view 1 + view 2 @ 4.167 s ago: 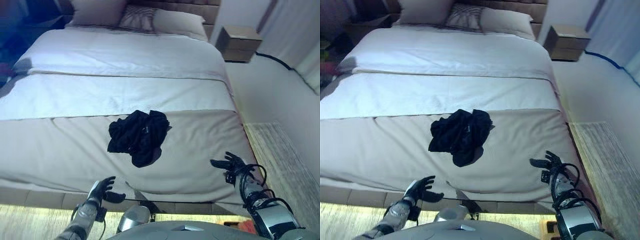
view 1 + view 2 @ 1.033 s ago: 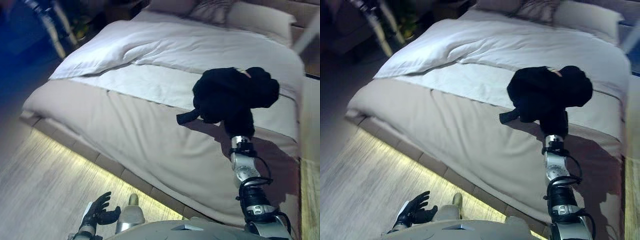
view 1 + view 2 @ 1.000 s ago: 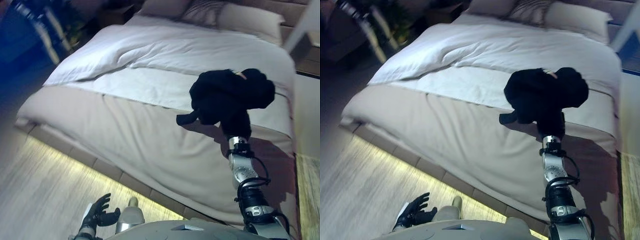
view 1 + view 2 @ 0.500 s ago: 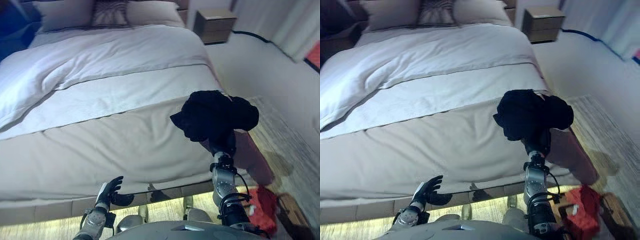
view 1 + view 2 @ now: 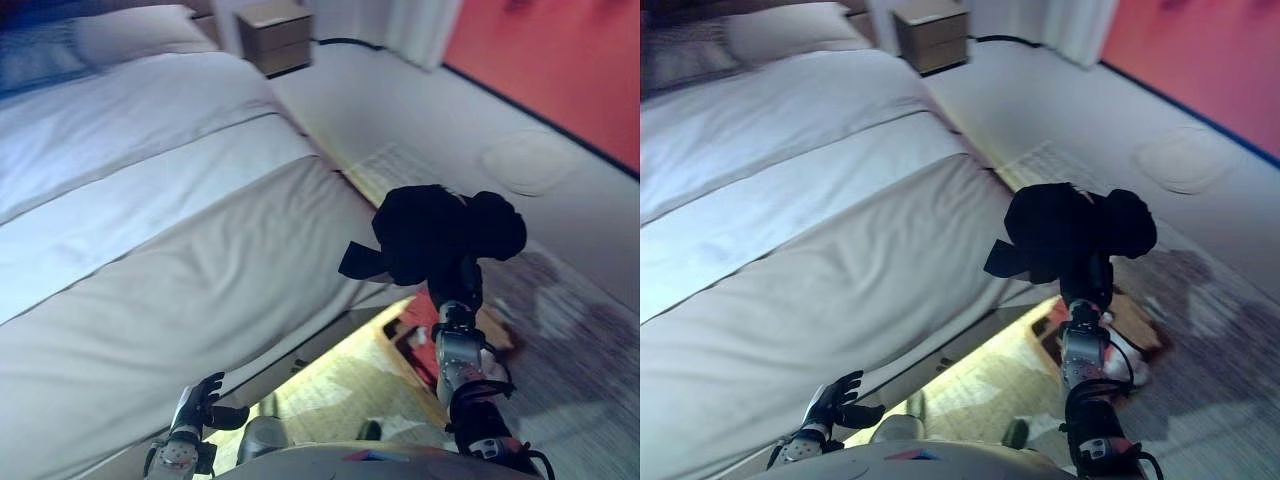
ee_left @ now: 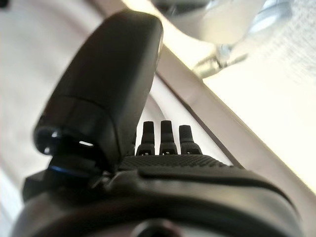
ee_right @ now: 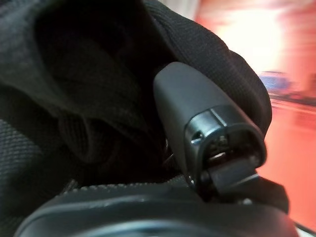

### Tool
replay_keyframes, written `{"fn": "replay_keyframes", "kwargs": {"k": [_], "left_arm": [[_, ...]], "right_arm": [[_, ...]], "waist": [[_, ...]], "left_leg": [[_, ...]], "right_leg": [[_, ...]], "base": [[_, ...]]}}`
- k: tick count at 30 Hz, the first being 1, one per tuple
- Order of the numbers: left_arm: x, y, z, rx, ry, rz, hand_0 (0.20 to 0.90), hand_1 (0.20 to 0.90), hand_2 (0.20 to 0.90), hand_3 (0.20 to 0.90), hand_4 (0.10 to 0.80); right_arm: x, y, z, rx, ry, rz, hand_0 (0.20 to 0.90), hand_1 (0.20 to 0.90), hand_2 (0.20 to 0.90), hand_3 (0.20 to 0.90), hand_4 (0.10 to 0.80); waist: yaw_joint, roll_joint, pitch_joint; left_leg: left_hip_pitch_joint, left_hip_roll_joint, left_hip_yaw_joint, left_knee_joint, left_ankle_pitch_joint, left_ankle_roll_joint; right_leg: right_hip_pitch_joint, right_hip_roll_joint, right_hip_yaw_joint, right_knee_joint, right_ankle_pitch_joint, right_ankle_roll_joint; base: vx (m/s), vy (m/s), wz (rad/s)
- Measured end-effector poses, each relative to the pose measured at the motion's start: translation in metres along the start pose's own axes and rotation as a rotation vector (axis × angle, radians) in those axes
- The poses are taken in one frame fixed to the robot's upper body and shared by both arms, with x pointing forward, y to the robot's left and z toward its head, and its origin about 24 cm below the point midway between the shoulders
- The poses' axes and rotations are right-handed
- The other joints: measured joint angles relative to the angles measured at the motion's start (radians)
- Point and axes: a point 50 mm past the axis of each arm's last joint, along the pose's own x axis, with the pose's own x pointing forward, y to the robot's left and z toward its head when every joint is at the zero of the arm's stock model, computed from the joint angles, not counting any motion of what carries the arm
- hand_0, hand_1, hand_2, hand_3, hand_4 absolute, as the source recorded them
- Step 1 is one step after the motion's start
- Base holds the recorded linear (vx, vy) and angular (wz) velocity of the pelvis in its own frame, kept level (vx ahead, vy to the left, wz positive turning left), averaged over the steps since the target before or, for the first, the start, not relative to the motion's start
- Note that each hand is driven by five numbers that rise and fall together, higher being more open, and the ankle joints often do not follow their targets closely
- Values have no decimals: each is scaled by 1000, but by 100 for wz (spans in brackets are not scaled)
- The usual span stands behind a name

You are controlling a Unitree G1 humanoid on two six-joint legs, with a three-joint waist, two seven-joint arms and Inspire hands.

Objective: Pick up the clothes from the bed and place them into the basket

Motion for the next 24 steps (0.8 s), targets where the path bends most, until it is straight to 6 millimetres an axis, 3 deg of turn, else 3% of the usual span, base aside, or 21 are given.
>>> {"fn": "replay_keyframes", "kwargs": {"k": [2, 3, 4, 5, 6, 7, 8, 9, 10, 12, 15, 17, 24], "left_arm": [[3, -3, 9, -4, -27, -18, 900, 900, 900, 900, 800], [4, -5, 11, -7, -34, -27, 900, 900, 900, 900, 800], [4, -7, 12, -5, -45, -37, 900, 900, 900, 900, 800], [1, -11, 7, -13, -43, -47, 900, 900, 900, 900, 800], [-1, -16, 9, -31, -74, -55, 900, 900, 900, 900, 800], [-1, -20, 12, -41, -92, -62, 900, 900, 900, 900, 800], [-1, -28, 16, -57, -106, -77, 900, 900, 900, 900, 800], [-2, -28, 10, -57, -82, -73, 900, 900, 900, 900, 800], [-3, -24, 7, -53, -67, -58, 900, 900, 900, 900, 800], [-1, -14, 7, -33, -61, -37, 900, 900, 900, 900, 800], [0, -5, 9, -18, -69, -15, 900, 900, 900, 900, 800], [0, -4, 7, -11, -67, -15, 900, 900, 900, 900, 800], [-2, -8, 4, -11, -60, -26, 900, 900, 900, 900, 800]], "right_arm": [[0, -4, 6, -13, -26, -27, 300, 300, 300, 200, 100], [0, -8, 9, -18, -38, -45, 300, 300, 300, 200, 100], [0, -11, 10, -24, -42, -65, 300, 300, 300, 200, 100], [0, -13, 11, -34, -40, -80, 300, 300, 300, 200, 100], [5, -9, 15, -52, -44, -65, 300, 300, 300, 200, 100], [9, -5, 17, -66, -47, -52, 300, 300, 300, 200, 100], [15, 1, 21, -91, -50, -41, 300, 300, 300, 200, 100], [15, -2, 17, -89, -49, -66, 300, 300, 300, 200, 100], [12, -7, 13, -84, -43, -104, 300, 300, 300, 200, 100], [5, -18, 5, -93, -23, -165, 300, 300, 300, 200, 100], [-2, -32, 0, -128, -3, -247, 300, 300, 300, 200, 100], [-3, -34, 0, -143, -1, -272, 300, 300, 300, 200, 100], [-6, -53, 9, -208, -5, -371, 300, 300, 300, 200, 100]], "waist": [[-22, -11, 3], [-22, -24, 5], [-16, -38, 12], [7, -42, 12], [36, -28, 16], [44, -2, 23], [42, 57, 27], [49, 73, 30], [47, 76, 30], [49, 59, 39], [57, 48, 40], [60, 48, 40], [89, 51, 40]], "left_leg": [[-2, 2, 7, 29, -1, -6], [-21, -5, -12, 91, -8, -8], [-52, -27, -104, 181, -33, 19], [-82, -69, -242, 195, -100, 5], [-89, -105, -331, 157, -109, -8], [-93, -110, -340, 134, -109, -8], [-94, -112, -340, 72, -97, 6], [-63, -109, -334, 38, -58, 27], [-51, -112, -302, 22, -42, 33], [-30, -123, -299, 19, -43, 36], [-6, -134, -305, 5, -47, 41], [-3, -137, -314, 6, -47, 41], [6, -131, -330, 8, -47, 41]], "right_leg": [[-3, -7, -26, 0, 0, 1], [-2, -21, -12, 0, 2, -3], [3, -40, 38, 0, 14, -21], [-5, -63, 81, 0, 22, -30], [-30, -70, 129, 0, 23, -28], [-37, -66, 135, 0, 24, -27], [-50, -45, 144, 0, 38, -11], [-51, -51, 142, 0, 43, -4], [-41, -61, 90, 0, 44, -2], [-20, -82, 57, 0, 53, 12], [-1, -91, 50, 0, 51, 15], [6, -94, 42, 0, 58, 28], [24, -84, 28, -1, 53, 38]], "base": [[-86, 14, -31], [-12, 5, -36], [-20, 12, -56], [-16, 16, -98], [0, 49, -109], [37, 63, -109], [61, 51, -86], [83, 20, -73], [56, -11, -46], [77, -16, -3], [76, -12, 10], [79, -11, 11], [19, -7, 4]]}}
